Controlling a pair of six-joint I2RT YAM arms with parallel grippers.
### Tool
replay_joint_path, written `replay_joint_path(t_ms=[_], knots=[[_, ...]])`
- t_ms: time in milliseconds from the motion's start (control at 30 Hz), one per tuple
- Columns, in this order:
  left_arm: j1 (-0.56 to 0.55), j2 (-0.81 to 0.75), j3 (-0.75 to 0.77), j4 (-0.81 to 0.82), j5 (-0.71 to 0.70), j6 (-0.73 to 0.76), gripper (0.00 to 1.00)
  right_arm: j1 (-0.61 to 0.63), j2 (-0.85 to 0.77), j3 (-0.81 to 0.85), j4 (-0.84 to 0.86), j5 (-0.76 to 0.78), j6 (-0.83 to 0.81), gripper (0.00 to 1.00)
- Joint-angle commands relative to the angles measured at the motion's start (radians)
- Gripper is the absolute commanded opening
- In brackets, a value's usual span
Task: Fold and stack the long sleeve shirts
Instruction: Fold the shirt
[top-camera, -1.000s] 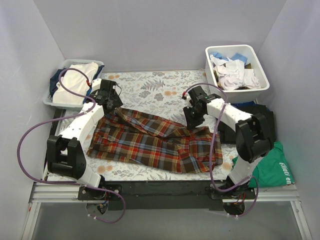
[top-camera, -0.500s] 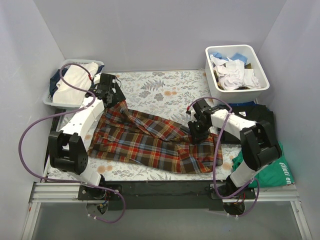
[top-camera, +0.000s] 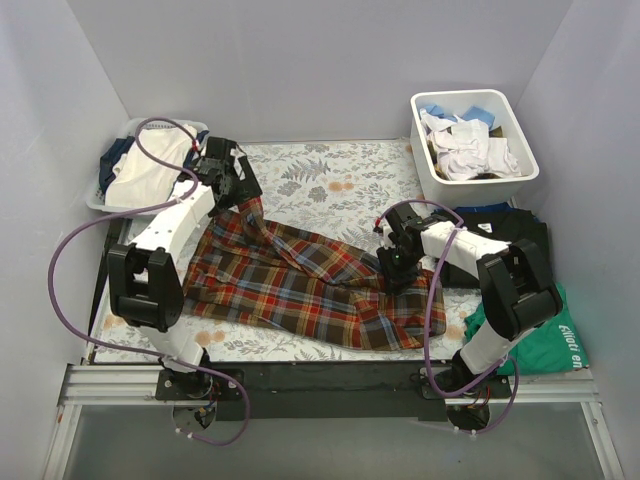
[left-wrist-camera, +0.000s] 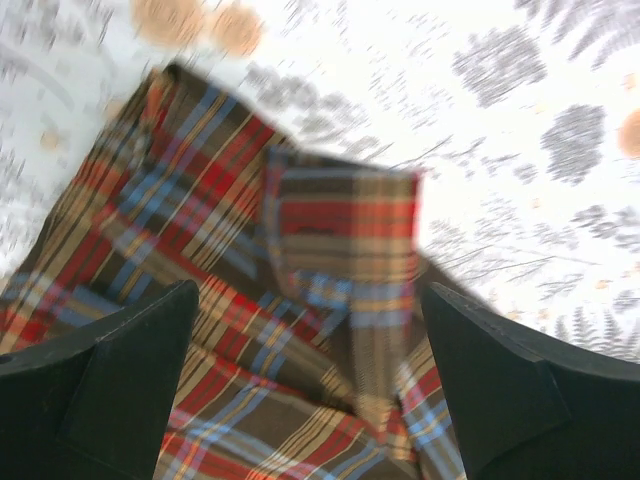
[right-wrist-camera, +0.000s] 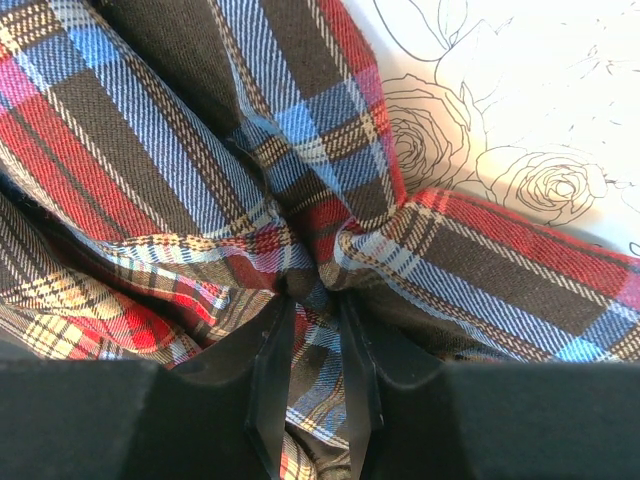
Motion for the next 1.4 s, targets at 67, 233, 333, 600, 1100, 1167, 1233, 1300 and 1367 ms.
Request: replay_joint_path(t_ms=[67, 233, 333, 600, 1100, 1167, 1233, 1300, 1367], knots=[[0.007, 0.103, 0.2, -0.023, 0.124, 0.086, 0.96, -0.002, 0.032, 0.011, -0.012, 0.032, 0.006, 0.33], [-0.004, 0.228, 0.254, -0.164, 0.161, 0.106, 0.95, -0.003, 0.034, 0.024, -0.012, 0.046, 0.009, 0.32], [-0.011, 0.235, 0.243, -0.191, 0.125, 0.108, 0.95, -0.002, 0.035, 0.035, -0.01, 0.054, 0.015, 0.32], [-0.019, 0.295, 0.302, -0.281, 0.048, 0.117, 0.79, -0.002, 0.043, 0.05, 0.0, 0.048, 0.025, 0.31], [-0.022, 0.159, 0.237, -0.301, 0.057, 0.083, 0.0, 0.0, 0.052, 0.055, -0.003, 0.078, 0.026, 0.3], [-0.022, 0.142, 0.262, -0.265, 0.104, 0.096, 0.0, 0.0, 0.055, 0.054, -0.004, 0.078, 0.026, 0.29], [-0.024, 0.111, 0.3, -0.197, 0.195, 0.113, 0.0, 0.0, 0.058, 0.052, -0.003, 0.083, 0.028, 0.29], [-0.022, 0.079, 0.297, -0.098, 0.285, 0.122, 0.0, 0.0, 0.06, 0.051, -0.003, 0.091, 0.032, 0.29], [-0.024, 0.025, 0.279, -0.024, 0.316, 0.134, 0.0, -0.002, 0.057, 0.052, -0.001, 0.095, 0.038, 0.29]])
